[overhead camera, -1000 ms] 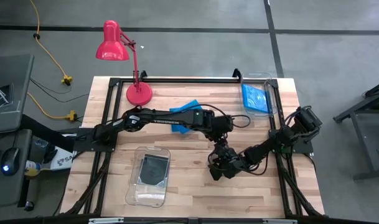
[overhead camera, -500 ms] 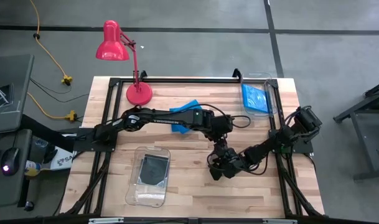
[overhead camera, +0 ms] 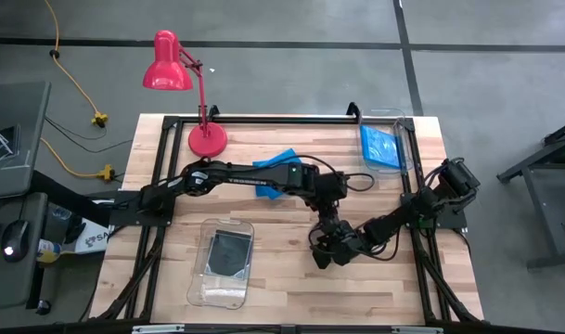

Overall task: Pick & place jewel cases by type
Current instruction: Put the black cd case into the bottom transparent bin

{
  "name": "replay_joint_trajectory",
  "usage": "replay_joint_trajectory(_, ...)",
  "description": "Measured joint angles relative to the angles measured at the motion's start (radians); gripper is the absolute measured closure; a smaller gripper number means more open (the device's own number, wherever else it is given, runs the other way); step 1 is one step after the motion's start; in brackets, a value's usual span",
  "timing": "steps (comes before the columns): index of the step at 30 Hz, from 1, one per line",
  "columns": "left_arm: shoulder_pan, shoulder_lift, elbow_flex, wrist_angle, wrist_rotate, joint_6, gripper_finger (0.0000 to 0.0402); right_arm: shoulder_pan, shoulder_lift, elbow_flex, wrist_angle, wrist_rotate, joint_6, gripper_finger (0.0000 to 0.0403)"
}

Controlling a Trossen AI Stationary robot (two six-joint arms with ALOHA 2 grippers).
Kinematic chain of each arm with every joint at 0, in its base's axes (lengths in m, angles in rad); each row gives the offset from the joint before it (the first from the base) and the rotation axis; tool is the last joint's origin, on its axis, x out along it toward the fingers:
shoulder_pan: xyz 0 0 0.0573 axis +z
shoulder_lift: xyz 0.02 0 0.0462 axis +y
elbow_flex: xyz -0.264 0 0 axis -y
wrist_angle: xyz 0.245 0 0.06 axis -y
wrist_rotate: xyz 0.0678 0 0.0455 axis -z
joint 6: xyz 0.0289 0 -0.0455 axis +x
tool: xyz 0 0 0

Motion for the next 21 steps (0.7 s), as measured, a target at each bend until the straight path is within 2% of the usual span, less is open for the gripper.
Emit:
replay_joint_trajectory(10, 0.000, 0.002, -0.001, 0.004, -0.007, 0.066, 0.0323, 0.004, 0.000, 0.000, 0.000, -0.014, 0.001, 0.0192)
replay_joint_trajectory(16, 0.001, 0.001, -0.002, -0.008, -0.051, 0.152, 0.0363, 0.013, 0.000, 0.000, -0.002, -0.002, -0.003, 0.0192)
replay_joint_trajectory(21, 0.006, 0.002, -0.003, -0.010, -0.049, 0.202, 0.0377, 0.018, 0.000, 0.000, -0.001, -0.004, -0.003, 0.0192)
